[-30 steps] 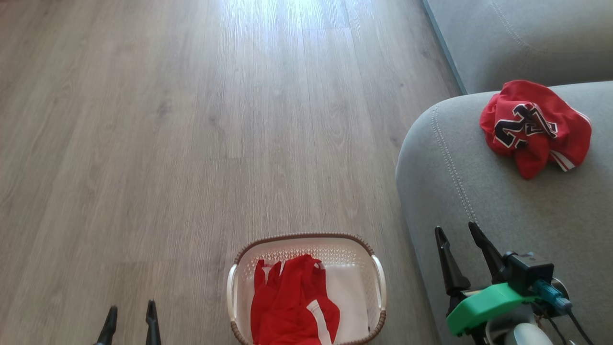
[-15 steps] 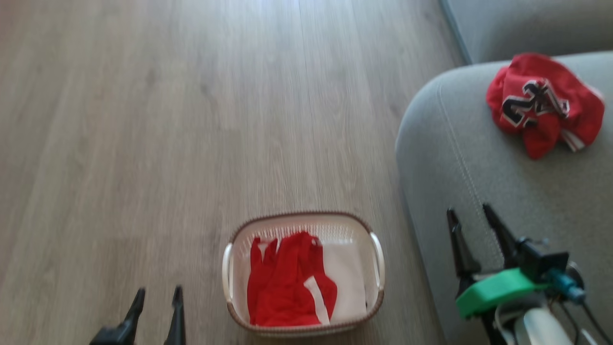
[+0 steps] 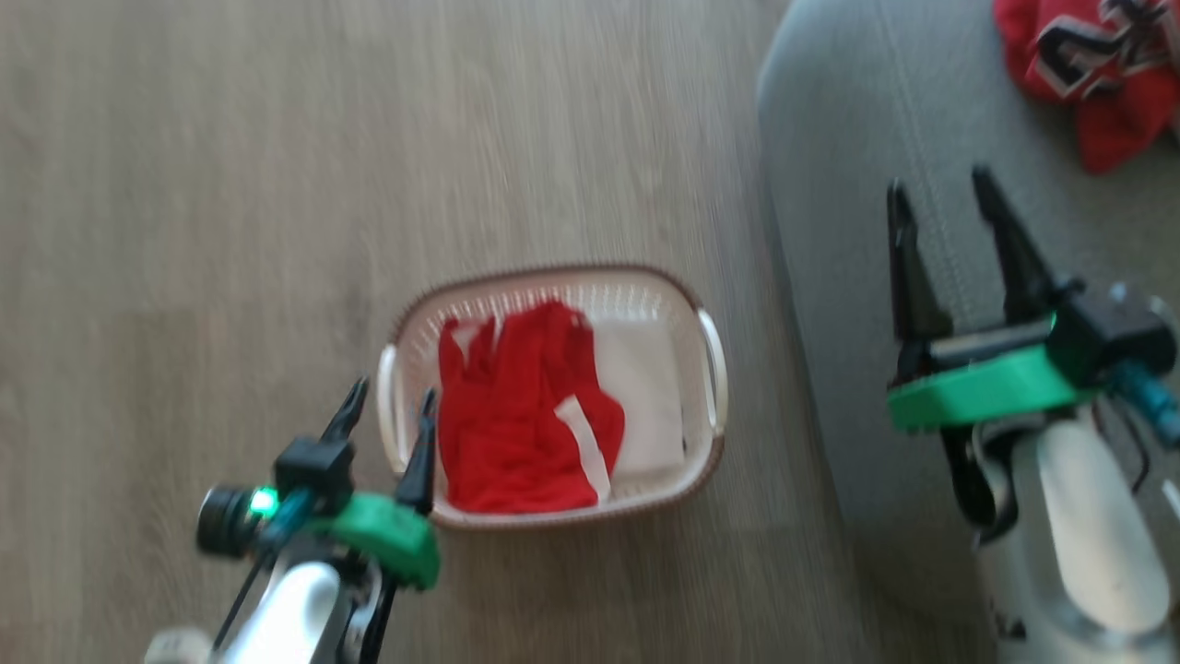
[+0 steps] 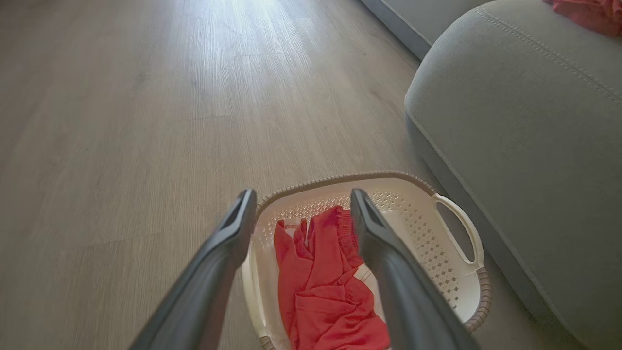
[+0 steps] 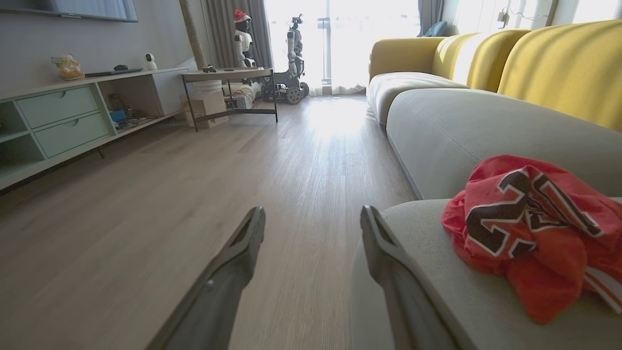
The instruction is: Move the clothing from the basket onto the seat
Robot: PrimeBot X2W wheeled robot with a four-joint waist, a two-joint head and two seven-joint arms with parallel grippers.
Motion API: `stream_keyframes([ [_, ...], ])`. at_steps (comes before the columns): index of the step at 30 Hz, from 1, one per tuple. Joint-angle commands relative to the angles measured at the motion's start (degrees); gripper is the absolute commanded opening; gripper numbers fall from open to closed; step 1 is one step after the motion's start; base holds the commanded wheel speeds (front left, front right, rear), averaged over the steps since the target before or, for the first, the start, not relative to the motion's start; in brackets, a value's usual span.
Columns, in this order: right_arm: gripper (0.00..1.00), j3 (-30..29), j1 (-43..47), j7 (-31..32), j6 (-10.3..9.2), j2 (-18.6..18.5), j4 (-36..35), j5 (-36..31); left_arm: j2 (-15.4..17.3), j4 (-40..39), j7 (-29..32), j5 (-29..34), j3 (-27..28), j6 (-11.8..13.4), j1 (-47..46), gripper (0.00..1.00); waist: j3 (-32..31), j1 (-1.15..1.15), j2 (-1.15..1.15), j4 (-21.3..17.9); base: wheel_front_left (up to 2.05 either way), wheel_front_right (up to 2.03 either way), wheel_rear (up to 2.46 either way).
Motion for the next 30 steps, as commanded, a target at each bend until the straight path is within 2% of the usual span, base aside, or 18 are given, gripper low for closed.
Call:
stream_keyframes([
  [1,1.00,1.5,-2.5,-0.5,-0.02,0.1,-2.6,-0.3,0.1,0.6,0.2,0.9,0.9,-0.5,-2.8,1.00,7.0,0.00,0.00,-2.7,0.00,0.00,0.00],
  [9,1.00,2.4,-8.6,-0.5,-0.02,0.1,-5.8,0.1,-2.7,14.5,2.1,2.8,-2.4,-3.6,-14.7,1.00,16.0,0.00,0.00,-4.9,0.00,0.00,0.00],
  [16,1.00,3.9,-11.4,-0.5,-0.02,0.1,-8.1,0.9,-4.0,24.3,2.8,3.5,-3.8,-5.0,-21.8,1.00,21.4,0.00,0.00,-6.5,0.00,0.00,0.00],
  [30,1.00,7.0,-16.9,-0.5,-0.02,0.1,-12.0,3.2,-3.8,38.5,4.2,5.1,-5.6,-5.6,-34.8,1.00,30.8,0.00,0.00,-9.7,0.00,0.00,0.00],
])
